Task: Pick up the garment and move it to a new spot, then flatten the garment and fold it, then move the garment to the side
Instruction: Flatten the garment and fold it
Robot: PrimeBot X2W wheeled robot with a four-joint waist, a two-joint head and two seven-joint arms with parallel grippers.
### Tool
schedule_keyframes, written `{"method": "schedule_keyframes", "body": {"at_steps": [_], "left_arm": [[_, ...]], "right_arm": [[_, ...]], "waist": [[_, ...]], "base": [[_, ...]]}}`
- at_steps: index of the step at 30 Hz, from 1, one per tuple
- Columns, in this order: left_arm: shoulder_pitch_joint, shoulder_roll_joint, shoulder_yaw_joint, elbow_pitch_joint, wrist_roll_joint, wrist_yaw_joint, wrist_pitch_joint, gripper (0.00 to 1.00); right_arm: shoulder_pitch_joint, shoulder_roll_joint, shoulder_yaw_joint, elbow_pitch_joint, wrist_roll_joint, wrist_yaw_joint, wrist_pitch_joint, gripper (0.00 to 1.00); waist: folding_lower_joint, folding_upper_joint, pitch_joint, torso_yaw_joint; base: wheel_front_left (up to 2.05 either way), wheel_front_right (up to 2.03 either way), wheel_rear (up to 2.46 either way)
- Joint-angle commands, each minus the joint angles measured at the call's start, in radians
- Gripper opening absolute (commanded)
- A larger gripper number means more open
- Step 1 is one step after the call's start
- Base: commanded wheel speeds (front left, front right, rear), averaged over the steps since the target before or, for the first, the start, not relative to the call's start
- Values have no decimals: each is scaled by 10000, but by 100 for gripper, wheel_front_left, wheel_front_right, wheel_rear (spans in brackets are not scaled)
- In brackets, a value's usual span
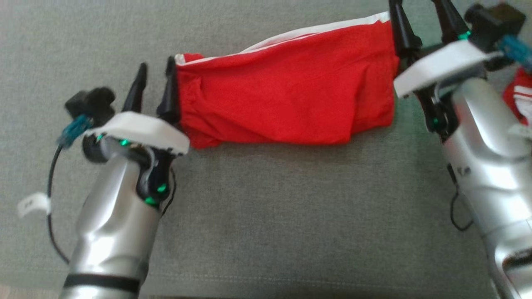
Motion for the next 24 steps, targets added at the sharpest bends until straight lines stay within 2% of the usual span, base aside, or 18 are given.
{"method": "schedule_keyframes", "body": {"at_steps": [1, 9, 10, 18, 24], "left_arm": [[187, 353, 439, -588, 173, 155, -122, 100], [1841, 693, 1076, -3460, 2097, 852, -159, 100], [2213, 790, 1057, -3915, 2578, 969, -160, 100], [3421, 1105, 775, -4442, 3584, 1025, -161, 100], [4016, 1126, 760, -4576, 3695, 1001, -161, 100]], "right_arm": [[465, -10, -86, -513, -325, 65, -134, 100], [3051, 433, -1902, -2808, -1848, 65, -163, 100], [3761, 595, -2238, -3486, -2234, 65, 26, 100], [6431, 1190, -3078, -6187, -2973, 65, 1228, 100], [7412, 1385, -3173, -7300, -3010, 65, 1852, 100]], "waist": [[0, 0, -205, -159], [0, 0, -803, -487], [0, 0, -898, -525], [0, 0, -1256, -654], [0, 0, -1425, -688]], "base": [[0, 0, 0], [0, 0, 0], [0, 0, 0], [0, 0, 0], [0, 0, 0]]}}
